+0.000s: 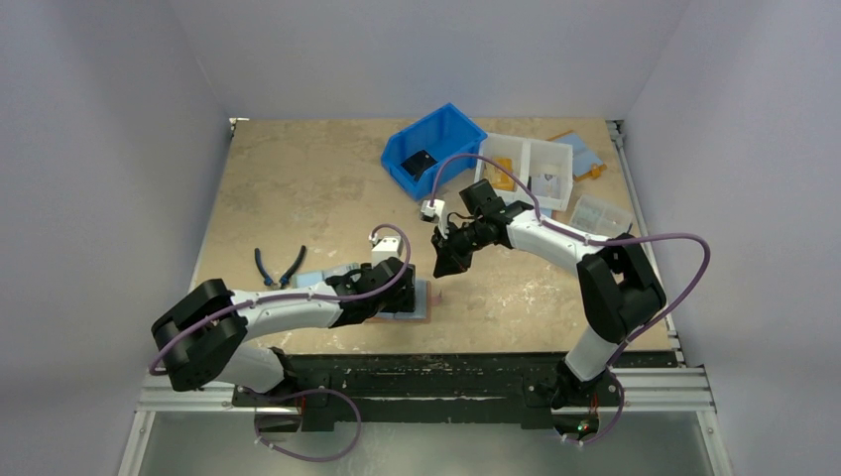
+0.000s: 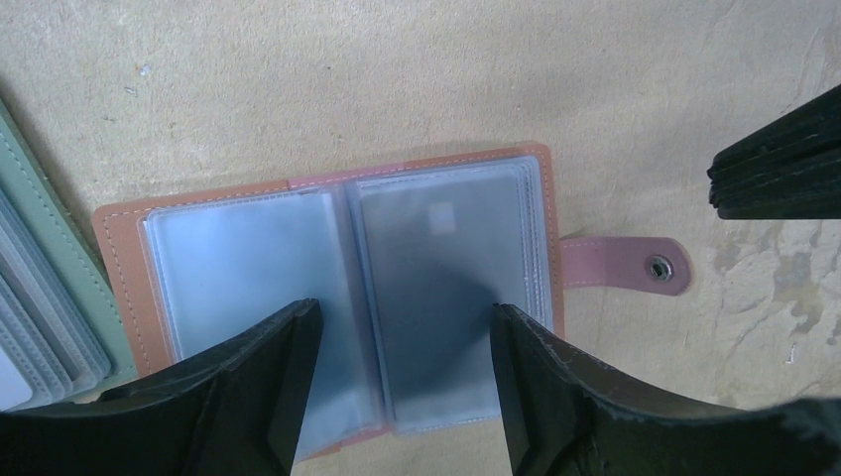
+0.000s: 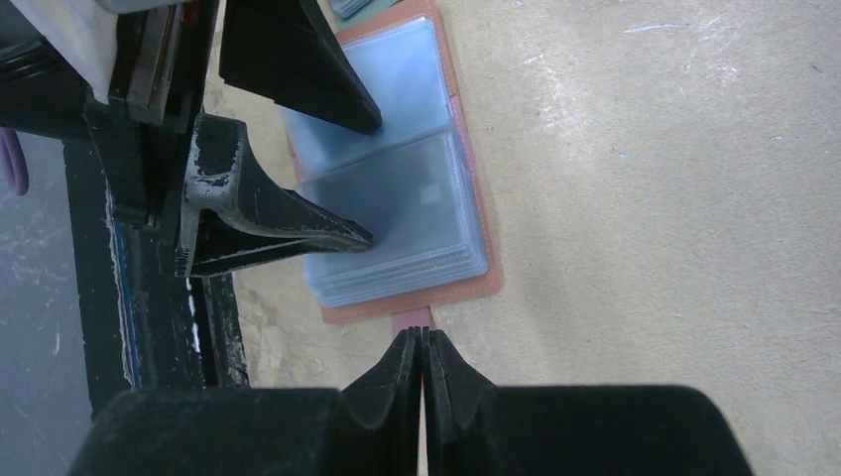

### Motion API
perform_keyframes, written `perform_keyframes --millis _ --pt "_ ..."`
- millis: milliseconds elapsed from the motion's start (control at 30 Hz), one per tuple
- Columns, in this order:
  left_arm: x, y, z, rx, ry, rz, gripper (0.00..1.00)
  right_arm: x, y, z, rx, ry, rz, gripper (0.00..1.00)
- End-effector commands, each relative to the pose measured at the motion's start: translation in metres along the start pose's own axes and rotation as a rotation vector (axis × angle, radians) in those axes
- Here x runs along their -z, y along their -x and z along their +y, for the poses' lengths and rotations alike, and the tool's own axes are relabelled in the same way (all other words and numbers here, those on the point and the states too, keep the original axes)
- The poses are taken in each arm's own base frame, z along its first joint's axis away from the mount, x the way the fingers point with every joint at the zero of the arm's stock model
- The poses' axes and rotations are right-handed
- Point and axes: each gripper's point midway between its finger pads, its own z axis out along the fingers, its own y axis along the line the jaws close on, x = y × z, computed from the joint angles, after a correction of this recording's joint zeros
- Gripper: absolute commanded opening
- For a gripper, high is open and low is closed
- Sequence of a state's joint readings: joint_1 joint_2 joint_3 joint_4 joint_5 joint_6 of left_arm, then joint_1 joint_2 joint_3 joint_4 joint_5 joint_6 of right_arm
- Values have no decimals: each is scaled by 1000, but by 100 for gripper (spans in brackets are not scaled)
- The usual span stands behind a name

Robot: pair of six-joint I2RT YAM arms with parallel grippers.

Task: Take the credit cards out of the card holder
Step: Remove the credit card from the card holder.

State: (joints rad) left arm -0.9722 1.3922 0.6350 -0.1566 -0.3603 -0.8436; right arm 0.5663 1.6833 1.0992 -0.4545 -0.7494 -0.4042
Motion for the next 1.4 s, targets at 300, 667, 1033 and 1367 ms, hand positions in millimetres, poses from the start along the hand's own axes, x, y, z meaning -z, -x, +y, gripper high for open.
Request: perform_keyframes --millis 300,667,1033,1367 --pt "-3 -10 27 -3 103 -15 25 -2 2 -4 2 -10 -6 11" --pt "24 3 40 141 51 -112 34 -1 -1 -6 4 -25 10 11" --pt "47 11 104 159 284 -166 35 -1 -2 -5 2 -25 11 11" --pt "101 62 2 179 -365 -330 69 -1 -3 -4 2 -14 14 11"
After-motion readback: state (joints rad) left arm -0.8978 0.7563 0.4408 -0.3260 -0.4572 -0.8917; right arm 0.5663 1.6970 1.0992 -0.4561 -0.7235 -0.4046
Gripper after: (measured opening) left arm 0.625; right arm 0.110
